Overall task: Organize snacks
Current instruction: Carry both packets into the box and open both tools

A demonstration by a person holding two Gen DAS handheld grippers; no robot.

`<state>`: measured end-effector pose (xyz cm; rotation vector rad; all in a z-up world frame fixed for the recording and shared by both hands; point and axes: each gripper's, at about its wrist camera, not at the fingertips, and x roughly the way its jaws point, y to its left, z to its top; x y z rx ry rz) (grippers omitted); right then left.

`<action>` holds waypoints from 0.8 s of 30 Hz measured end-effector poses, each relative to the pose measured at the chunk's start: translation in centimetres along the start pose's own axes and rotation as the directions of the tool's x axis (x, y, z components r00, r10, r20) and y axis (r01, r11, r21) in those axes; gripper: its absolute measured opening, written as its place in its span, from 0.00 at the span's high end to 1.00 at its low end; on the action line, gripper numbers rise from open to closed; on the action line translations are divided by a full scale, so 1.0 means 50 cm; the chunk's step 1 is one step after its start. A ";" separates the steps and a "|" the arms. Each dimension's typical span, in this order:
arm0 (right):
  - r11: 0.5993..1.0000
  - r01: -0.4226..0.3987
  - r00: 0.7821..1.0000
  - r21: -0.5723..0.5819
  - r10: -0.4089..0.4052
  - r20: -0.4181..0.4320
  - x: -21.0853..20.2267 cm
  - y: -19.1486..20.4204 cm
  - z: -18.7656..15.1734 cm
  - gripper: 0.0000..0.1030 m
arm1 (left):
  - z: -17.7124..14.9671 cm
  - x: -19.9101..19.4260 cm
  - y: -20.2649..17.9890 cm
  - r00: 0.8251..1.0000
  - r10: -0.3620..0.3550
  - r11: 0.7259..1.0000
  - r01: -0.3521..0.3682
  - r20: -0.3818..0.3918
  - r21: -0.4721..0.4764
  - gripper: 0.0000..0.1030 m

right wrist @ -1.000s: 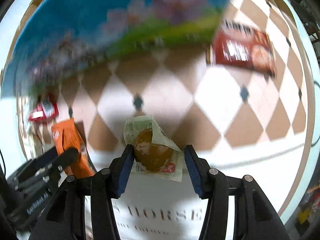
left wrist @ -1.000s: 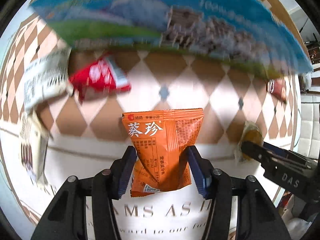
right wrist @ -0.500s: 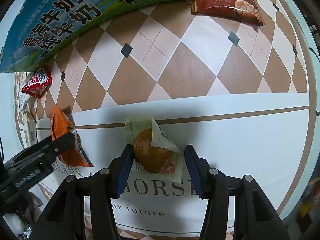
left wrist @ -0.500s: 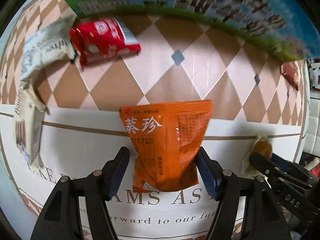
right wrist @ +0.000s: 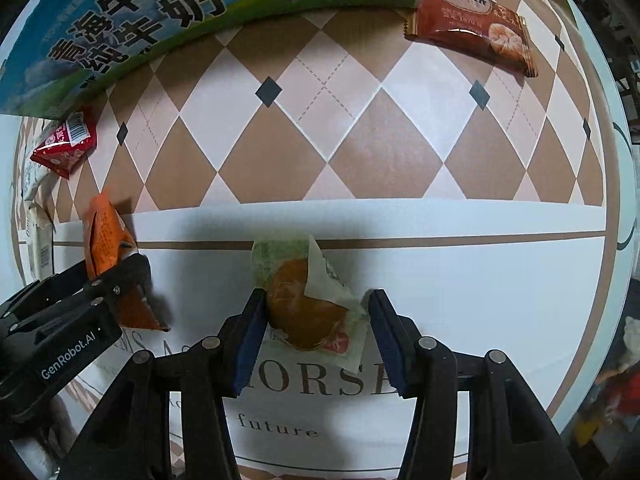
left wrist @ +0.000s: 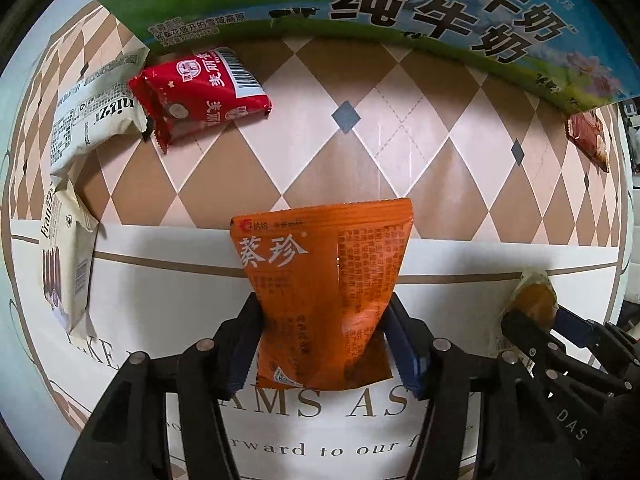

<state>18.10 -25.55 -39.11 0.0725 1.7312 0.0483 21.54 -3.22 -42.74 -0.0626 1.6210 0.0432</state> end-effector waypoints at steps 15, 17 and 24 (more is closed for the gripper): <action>0.998 0.050 0.998 -0.047 -0.048 0.033 0.015 0.052 -0.029 0.49 | 0.048 -0.028 -0.002 1.000 -0.005 1.000 0.005 -0.004 -0.016 0.57; 0.997 0.049 0.998 -0.053 -0.047 0.042 0.015 0.055 -0.034 0.49 | 0.043 -0.035 -0.004 1.000 -0.011 1.000 0.011 0.003 -0.016 0.59; 0.999 -0.020 0.998 -0.042 0.022 0.052 -0.010 0.046 -0.063 0.49 | 0.037 -0.102 -0.011 0.998 -0.049 0.999 0.049 0.050 -0.006 0.59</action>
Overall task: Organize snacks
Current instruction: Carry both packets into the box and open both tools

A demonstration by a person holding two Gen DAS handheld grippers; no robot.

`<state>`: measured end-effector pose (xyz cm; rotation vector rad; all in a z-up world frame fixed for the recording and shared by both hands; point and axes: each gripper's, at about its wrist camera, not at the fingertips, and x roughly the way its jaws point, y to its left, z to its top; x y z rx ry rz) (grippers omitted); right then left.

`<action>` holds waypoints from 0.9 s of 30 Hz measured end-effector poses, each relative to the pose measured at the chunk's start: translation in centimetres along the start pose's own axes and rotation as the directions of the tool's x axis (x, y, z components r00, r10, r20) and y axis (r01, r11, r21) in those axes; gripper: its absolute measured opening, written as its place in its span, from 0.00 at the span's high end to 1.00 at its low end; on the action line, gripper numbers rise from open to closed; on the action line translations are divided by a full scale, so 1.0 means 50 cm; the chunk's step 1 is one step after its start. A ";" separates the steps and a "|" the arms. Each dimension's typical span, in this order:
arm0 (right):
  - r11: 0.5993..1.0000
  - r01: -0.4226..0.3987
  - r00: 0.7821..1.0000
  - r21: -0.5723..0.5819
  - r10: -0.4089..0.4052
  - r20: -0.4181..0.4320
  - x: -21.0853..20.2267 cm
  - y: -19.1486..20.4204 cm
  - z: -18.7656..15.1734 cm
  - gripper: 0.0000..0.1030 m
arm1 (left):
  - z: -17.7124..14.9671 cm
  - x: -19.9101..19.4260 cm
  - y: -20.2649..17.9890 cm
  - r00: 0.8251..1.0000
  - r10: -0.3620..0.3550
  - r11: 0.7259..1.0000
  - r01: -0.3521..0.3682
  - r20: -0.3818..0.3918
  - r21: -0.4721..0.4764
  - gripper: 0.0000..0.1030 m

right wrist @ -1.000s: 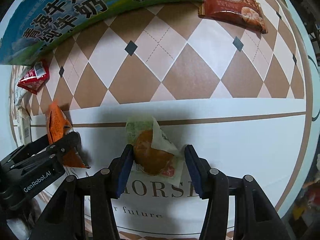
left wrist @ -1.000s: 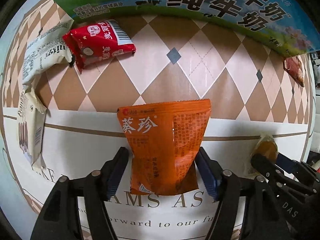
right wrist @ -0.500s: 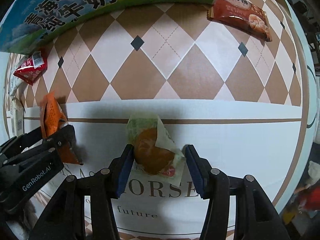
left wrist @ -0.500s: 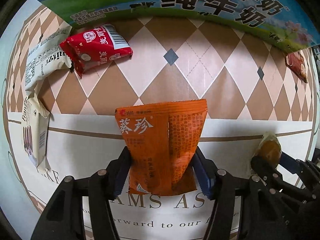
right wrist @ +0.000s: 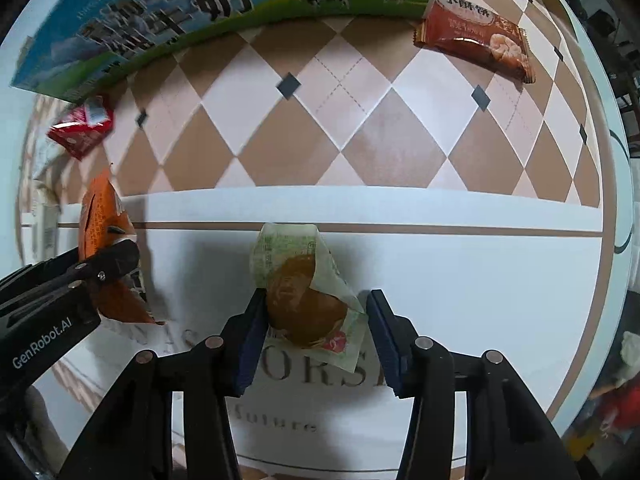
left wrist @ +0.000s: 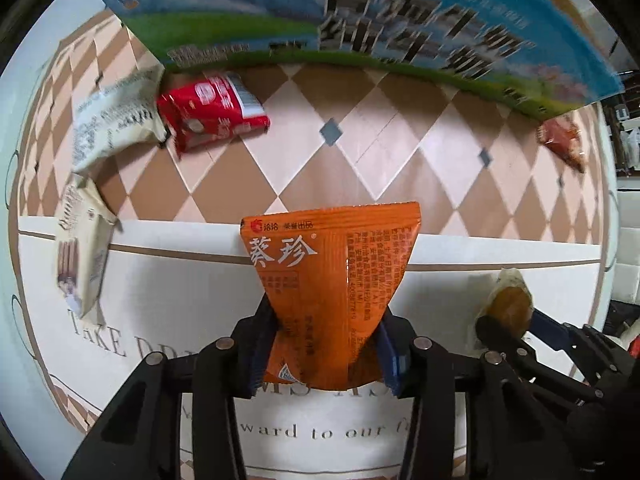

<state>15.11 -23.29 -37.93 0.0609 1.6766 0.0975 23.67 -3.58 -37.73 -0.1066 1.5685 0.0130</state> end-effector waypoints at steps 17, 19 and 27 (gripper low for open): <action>0.975 -0.218 0.930 -0.031 0.217 0.296 -0.399 -0.007 0.196 0.49 | 0.240 -0.345 0.019 0.961 -0.160 0.987 0.155 0.224 0.039 0.59; 0.979 -0.203 0.935 -0.027 0.202 0.291 -0.403 -0.009 0.255 0.49 | 0.279 -0.334 0.023 0.968 -0.153 0.988 0.149 0.198 0.036 0.59; 0.987 -0.158 0.975 0.039 0.150 0.166 -0.316 -0.026 0.394 0.49 | 0.388 -0.232 0.038 0.995 -0.082 0.996 0.080 0.049 0.038 0.59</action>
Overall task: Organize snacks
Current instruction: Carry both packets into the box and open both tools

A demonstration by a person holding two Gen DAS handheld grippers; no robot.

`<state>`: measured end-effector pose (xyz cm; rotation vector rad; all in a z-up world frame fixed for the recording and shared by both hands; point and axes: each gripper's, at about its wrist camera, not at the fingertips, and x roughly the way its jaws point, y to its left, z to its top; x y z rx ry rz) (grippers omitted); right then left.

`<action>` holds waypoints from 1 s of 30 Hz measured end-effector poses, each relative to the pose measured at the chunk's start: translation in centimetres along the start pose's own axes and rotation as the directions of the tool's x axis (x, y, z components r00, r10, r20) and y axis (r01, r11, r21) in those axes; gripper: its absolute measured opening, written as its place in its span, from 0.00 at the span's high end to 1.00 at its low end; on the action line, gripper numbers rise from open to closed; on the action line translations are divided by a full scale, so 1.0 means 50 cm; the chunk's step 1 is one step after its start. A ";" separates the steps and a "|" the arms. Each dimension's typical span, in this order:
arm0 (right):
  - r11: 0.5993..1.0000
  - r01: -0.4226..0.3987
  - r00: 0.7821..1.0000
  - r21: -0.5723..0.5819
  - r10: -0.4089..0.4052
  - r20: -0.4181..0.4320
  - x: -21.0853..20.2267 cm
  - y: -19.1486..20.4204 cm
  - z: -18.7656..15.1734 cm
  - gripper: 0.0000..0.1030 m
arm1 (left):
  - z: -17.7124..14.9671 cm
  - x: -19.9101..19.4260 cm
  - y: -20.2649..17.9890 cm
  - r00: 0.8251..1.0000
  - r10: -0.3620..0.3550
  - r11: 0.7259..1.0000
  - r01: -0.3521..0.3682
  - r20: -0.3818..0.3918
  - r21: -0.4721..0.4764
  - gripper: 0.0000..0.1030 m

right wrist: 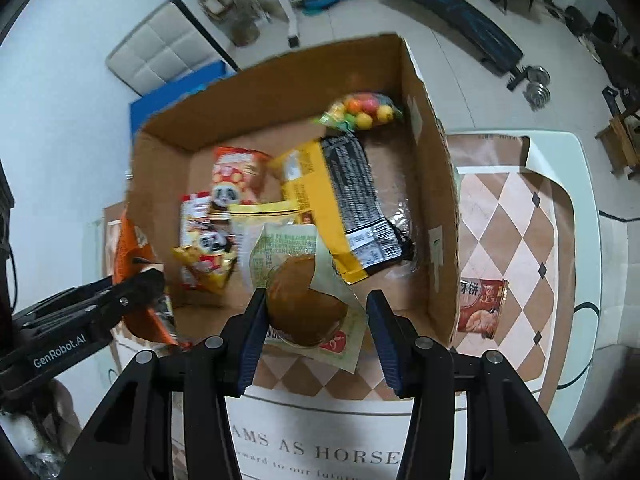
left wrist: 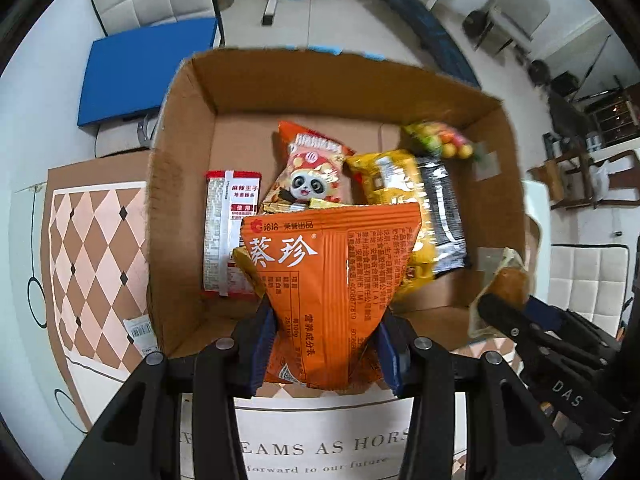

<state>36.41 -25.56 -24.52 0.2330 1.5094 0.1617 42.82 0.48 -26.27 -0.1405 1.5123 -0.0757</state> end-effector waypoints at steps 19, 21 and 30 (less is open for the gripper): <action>0.997 0.064 0.986 0.032 -0.058 -0.158 0.093 -0.041 0.066 0.11 | 0.040 0.097 -0.007 0.986 0.034 0.999 -0.029 -0.166 0.032 0.32; 0.997 0.075 0.986 0.023 -0.070 -0.152 0.085 -0.037 0.069 0.11 | 0.044 0.092 -0.003 0.987 0.034 0.999 -0.030 -0.159 0.026 0.14; 0.993 0.115 0.988 -0.015 -0.116 -0.103 0.050 -0.023 0.062 0.09 | 0.040 0.025 0.017 0.999 -0.003 1.000 0.002 -0.035 -0.002 0.14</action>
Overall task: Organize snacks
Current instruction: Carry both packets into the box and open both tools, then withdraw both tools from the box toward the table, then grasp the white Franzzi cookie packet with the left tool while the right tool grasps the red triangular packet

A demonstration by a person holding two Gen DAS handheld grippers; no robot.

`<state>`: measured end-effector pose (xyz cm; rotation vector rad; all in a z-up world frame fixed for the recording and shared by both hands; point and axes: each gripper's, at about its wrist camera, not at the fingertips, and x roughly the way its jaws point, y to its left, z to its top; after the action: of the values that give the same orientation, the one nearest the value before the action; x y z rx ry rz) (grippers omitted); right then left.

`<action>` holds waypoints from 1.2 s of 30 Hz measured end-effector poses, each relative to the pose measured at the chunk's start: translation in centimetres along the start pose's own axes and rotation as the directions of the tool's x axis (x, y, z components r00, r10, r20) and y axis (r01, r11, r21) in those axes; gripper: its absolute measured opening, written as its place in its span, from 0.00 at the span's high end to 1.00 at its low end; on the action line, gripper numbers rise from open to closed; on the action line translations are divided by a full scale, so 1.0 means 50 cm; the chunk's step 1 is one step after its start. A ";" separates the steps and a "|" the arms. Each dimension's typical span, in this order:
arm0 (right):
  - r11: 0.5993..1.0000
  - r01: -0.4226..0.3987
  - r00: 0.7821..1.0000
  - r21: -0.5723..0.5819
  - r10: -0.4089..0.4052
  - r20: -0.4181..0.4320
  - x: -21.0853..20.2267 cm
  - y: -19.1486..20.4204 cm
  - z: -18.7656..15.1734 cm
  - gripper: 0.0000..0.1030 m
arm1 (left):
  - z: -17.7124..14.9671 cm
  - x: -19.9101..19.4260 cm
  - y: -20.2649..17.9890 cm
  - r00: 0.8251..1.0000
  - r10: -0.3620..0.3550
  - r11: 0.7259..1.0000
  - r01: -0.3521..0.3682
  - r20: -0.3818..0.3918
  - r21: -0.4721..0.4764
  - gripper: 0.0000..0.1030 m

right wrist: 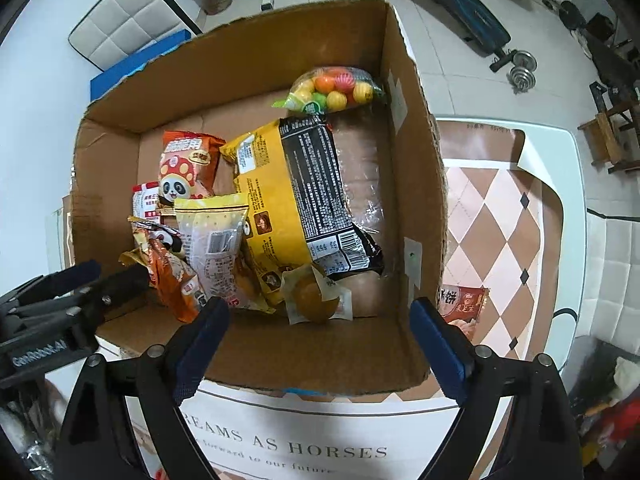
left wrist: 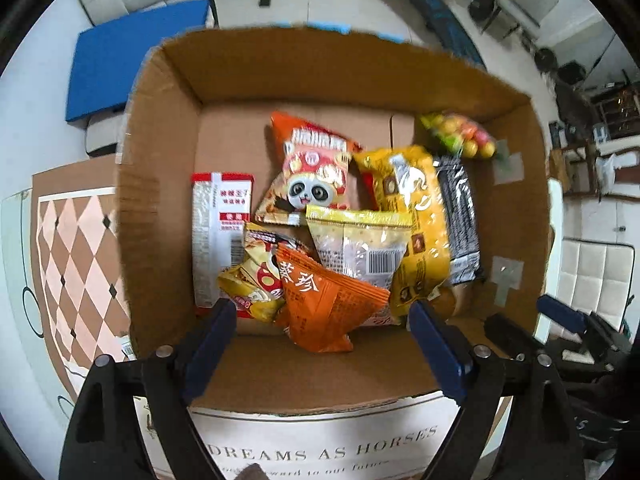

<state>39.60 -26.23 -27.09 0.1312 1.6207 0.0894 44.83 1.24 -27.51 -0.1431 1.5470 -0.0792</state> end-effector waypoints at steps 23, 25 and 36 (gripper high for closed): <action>0.995 0.057 0.952 -0.083 -0.029 0.306 -0.169 0.048 -0.239 0.08 | -0.265 -0.169 -0.004 0.929 0.086 0.996 -0.083 0.360 -0.024 0.14; 0.996 0.048 0.951 -0.079 -0.021 0.310 -0.174 0.049 -0.249 0.08 | -0.274 -0.176 -0.003 0.923 0.095 0.995 -0.093 0.372 -0.024 0.14; 0.994 -0.080 0.966 -0.076 0.096 0.240 -0.113 0.123 -0.266 0.08 | -0.325 -0.159 0.131 0.913 0.209 0.975 -0.168 0.349 -0.145 0.14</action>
<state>26.79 -20.62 -19.91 0.1575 1.3647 0.1876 28.15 8.13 -20.84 -0.0894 1.1875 0.1806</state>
